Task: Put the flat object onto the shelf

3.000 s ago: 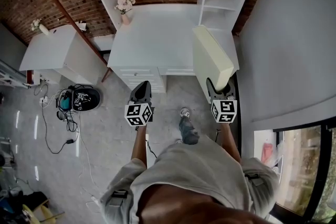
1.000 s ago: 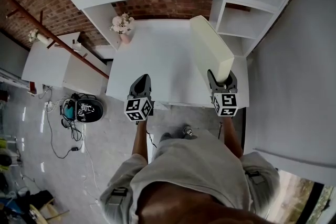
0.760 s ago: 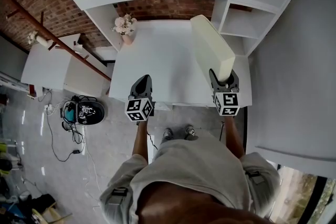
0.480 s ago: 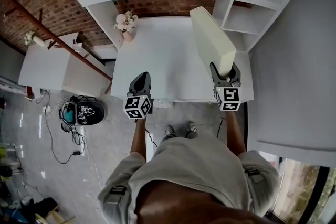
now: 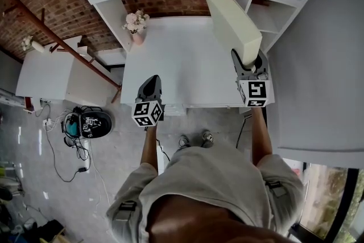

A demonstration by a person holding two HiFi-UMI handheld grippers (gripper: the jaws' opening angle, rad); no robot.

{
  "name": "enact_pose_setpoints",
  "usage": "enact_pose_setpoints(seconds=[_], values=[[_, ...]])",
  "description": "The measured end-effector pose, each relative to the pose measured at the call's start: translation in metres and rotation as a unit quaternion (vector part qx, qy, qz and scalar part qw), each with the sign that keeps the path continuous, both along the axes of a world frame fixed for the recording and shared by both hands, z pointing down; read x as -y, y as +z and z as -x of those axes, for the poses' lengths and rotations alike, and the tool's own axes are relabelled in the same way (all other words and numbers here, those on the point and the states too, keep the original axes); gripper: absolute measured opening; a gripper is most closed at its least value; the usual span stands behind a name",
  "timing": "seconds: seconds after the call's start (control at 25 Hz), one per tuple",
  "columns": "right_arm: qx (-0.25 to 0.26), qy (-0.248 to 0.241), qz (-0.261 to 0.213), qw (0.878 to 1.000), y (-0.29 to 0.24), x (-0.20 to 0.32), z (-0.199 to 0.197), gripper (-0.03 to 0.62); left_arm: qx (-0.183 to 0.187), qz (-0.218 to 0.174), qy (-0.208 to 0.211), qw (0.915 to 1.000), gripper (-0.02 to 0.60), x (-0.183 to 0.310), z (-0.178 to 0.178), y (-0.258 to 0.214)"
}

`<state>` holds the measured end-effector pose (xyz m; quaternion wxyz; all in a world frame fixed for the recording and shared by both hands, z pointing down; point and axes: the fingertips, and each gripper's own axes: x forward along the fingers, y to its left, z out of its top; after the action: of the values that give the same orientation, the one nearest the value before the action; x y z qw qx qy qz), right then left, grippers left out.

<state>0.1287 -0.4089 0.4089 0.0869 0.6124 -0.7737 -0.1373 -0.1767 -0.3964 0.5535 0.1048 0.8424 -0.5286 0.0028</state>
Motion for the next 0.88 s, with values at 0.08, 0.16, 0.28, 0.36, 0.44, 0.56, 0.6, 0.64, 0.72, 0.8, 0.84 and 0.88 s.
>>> enact_pose_setpoints(seconds=[0.08, 0.16, 0.28, 0.36, 0.44, 0.56, 0.6, 0.64, 0.72, 0.8, 0.84, 0.88], values=[[-0.020, 0.000, -0.015, 1.000, -0.017, 0.002, 0.003, 0.279, -0.003, -0.001, -0.002, 1.0000, 0.015, -0.002, 0.004, 0.000], [-0.042, 0.000, -0.030, 0.999, -0.033, 0.004, 0.009, 0.279, -0.006, -0.002, -0.005, 1.0000, 0.015, -0.003, 0.007, 0.001], [-0.081, 0.002, -0.048, 0.996, -0.050, 0.006, 0.016, 0.278, -0.008, -0.002, -0.007, 0.9999, 0.015, -0.003, 0.011, 0.003], [-0.111, 0.002, -0.057, 0.992, -0.059, 0.007, 0.022, 0.278, -0.010, -0.002, -0.008, 0.9999, 0.015, -0.004, 0.012, 0.002], [-0.147, 0.001, -0.066, 0.987, -0.068, 0.009, 0.028, 0.278, -0.013, -0.002, -0.009, 0.9999, 0.015, -0.004, 0.013, 0.002], [-0.215, -0.001, -0.089, 0.973, -0.080, 0.014, 0.039, 0.278, -0.015, -0.005, -0.010, 0.9998, 0.015, -0.002, 0.015, 0.001], [-0.240, 0.000, -0.098, 0.966, -0.084, 0.015, 0.043, 0.278, -0.016, -0.006, -0.011, 0.9998, 0.015, -0.001, 0.016, 0.000], [-0.267, 0.005, -0.107, 0.958, -0.087, 0.017, 0.046, 0.278, -0.017, -0.008, -0.012, 0.9998, 0.015, 0.000, 0.017, -0.001], [-0.326, 0.014, -0.129, 0.937, -0.093, 0.021, 0.052, 0.278, -0.019, -0.012, -0.014, 0.9997, 0.015, 0.001, 0.020, -0.003], [-0.378, 0.022, -0.148, 0.913, -0.098, 0.025, 0.058, 0.278, -0.020, -0.015, -0.016, 0.9996, 0.015, 0.002, 0.022, -0.006], [-0.400, 0.024, -0.155, 0.903, -0.100, 0.026, 0.062, 0.278, -0.021, -0.015, -0.017, 0.9995, 0.015, 0.003, 0.023, -0.006], [-0.418, 0.024, -0.159, 0.894, -0.101, 0.028, 0.066, 0.278, -0.022, -0.014, -0.018, 0.9995, 0.015, 0.003, 0.024, -0.006]])
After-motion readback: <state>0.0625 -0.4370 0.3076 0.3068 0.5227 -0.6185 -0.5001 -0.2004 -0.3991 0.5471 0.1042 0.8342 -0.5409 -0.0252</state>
